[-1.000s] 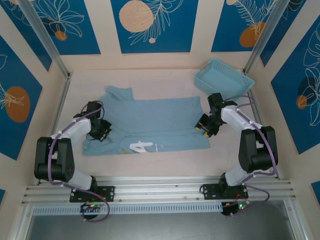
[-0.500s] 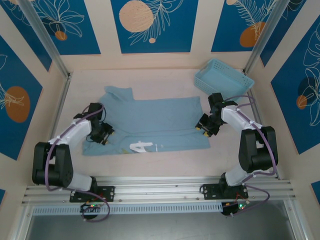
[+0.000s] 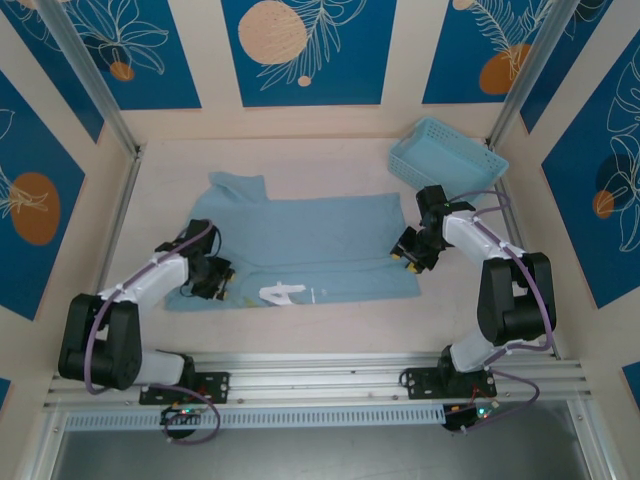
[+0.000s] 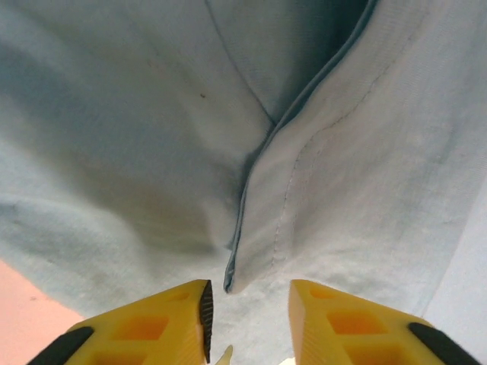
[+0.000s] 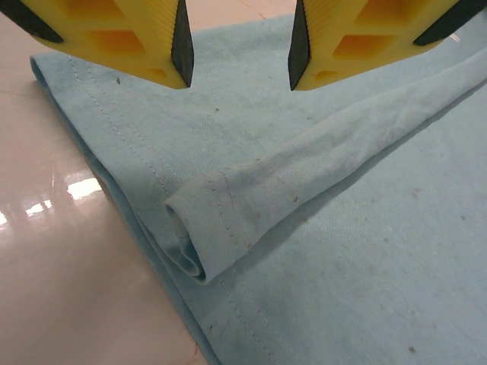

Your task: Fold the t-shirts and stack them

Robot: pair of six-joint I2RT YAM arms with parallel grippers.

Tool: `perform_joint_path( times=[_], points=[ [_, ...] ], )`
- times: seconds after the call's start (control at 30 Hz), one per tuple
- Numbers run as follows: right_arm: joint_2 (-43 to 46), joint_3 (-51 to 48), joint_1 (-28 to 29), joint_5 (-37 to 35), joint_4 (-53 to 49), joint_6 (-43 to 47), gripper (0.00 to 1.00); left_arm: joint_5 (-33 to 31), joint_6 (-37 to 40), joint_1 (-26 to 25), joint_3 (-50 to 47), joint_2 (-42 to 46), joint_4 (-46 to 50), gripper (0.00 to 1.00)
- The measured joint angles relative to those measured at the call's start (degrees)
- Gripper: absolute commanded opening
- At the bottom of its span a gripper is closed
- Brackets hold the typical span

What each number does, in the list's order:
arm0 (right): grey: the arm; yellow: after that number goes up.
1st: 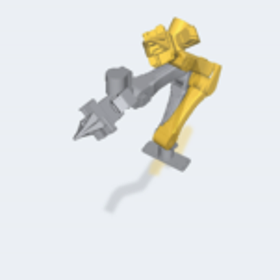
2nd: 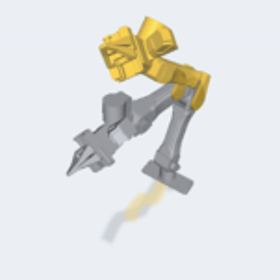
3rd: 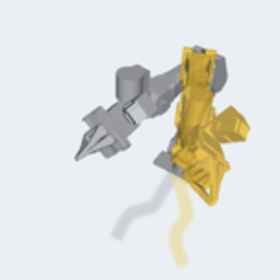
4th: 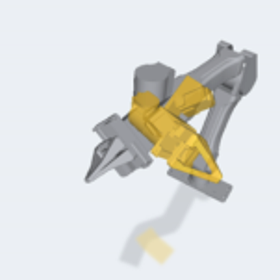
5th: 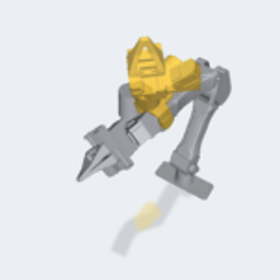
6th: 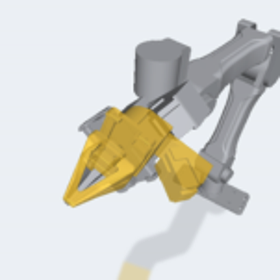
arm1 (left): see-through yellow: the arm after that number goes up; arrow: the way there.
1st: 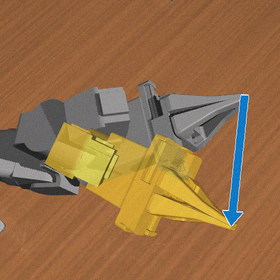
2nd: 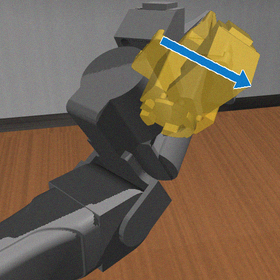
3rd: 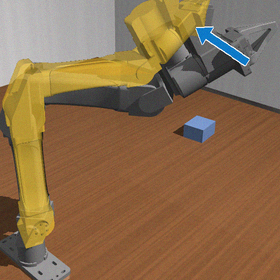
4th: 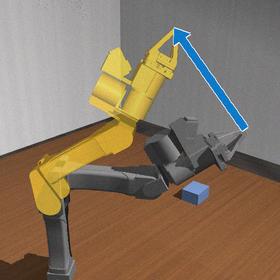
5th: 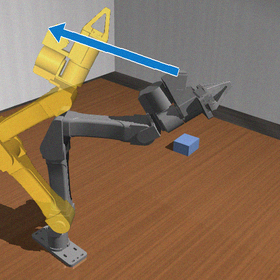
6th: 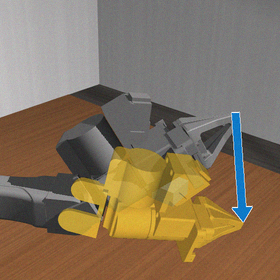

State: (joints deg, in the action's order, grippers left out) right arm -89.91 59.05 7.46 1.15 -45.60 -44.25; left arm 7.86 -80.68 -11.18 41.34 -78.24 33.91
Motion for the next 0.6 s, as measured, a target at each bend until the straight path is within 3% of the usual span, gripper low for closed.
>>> perform_joint_path(
  times=[0.17,0.37,0.6],
  points=[
    [0.0,0.0,0.0,0.0,0.0,0.0,0.4,-1.0,-0.1,-0.1,0.0,-1.9,-1.4,0.0],
    [0.0,0.0,-0.7,0.0,0.0,0.0,0.39,-3.1,0.8,-0.2,3.2,-2.1,0.0,0.0],
    [-0.6,2.4,-1.9,0.0,-0.2,0.0,0.38,-4.6,7.1,-0.2,18.7,-10.3,3.3,0.0]
  ],
)
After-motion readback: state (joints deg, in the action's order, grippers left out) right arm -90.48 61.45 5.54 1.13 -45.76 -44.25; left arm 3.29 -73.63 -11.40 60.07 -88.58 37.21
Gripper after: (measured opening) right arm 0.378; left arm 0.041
